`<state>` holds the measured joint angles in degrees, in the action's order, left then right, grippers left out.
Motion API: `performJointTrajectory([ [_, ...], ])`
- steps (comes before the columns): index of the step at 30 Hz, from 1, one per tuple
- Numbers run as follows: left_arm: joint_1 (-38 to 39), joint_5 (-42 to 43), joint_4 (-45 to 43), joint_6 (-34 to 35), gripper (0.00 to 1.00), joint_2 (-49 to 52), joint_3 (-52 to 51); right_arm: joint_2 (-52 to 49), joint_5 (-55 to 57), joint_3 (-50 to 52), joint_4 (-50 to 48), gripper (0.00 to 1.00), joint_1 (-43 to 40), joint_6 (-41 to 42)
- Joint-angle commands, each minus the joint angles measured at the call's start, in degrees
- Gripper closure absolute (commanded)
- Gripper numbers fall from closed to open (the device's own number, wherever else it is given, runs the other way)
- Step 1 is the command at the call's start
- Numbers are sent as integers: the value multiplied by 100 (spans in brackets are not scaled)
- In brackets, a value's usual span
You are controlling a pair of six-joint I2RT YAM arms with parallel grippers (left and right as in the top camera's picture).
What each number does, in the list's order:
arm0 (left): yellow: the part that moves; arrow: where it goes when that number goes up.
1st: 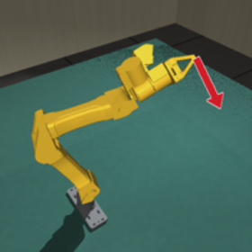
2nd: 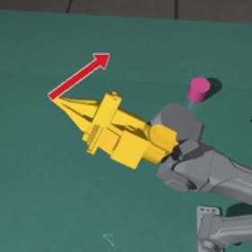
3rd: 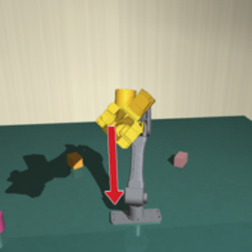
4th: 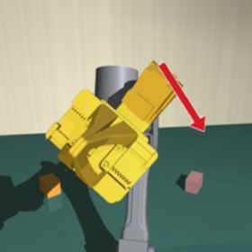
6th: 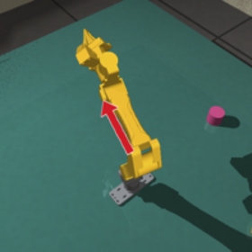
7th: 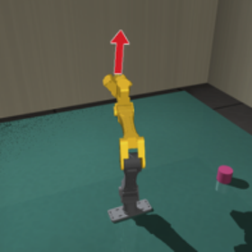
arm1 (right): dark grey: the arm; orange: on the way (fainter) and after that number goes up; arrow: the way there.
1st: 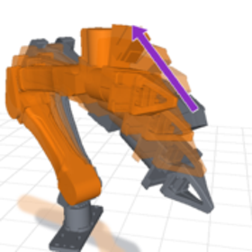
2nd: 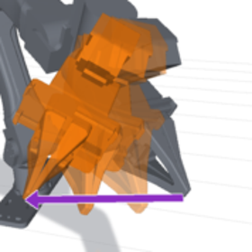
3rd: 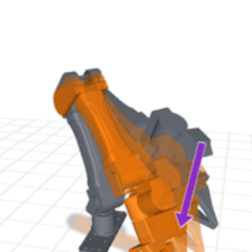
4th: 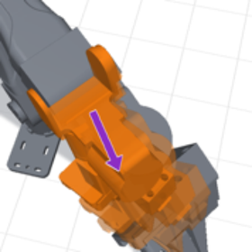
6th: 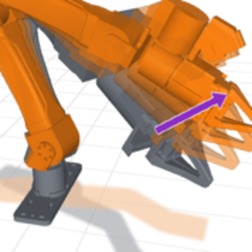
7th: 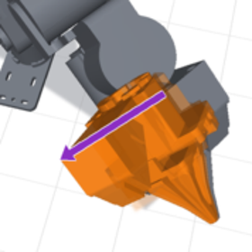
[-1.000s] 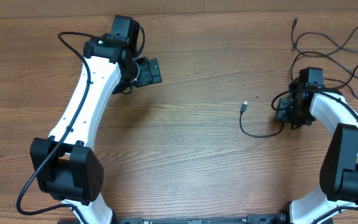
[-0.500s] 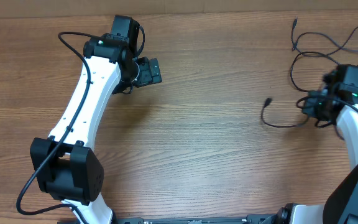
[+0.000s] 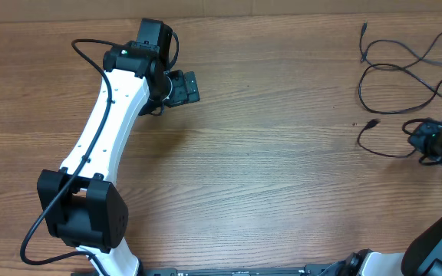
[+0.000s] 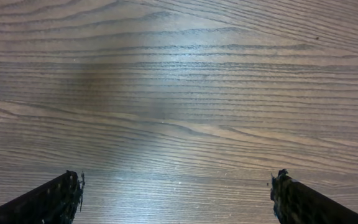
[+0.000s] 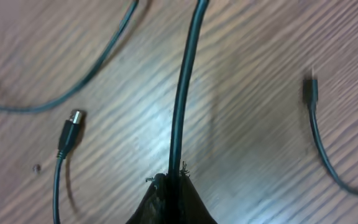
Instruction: Untangle cables
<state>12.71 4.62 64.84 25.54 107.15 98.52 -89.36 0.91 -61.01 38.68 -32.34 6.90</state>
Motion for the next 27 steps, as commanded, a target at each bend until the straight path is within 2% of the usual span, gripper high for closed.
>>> performJointTrajectory([
  [1,7,-57,-11,-22,1,-153,63,94,11,-125,-179,96,-26,-59],
  [11,7,-59,-33,-22,1,-153,63,50,-254,-111,-376,96,-26,-1266],
  [15,7,-57,-59,-22,0,-153,63,48,-1143,-81,-409,96,-26,-2520],
  [18,7,-57,-57,-24,1,-153,63,46,-1239,-81,-291,96,-22,-3292],
  [27,7,-59,-57,-24,0,-153,63,-11,-629,138,-221,96,-87,-3338],
])
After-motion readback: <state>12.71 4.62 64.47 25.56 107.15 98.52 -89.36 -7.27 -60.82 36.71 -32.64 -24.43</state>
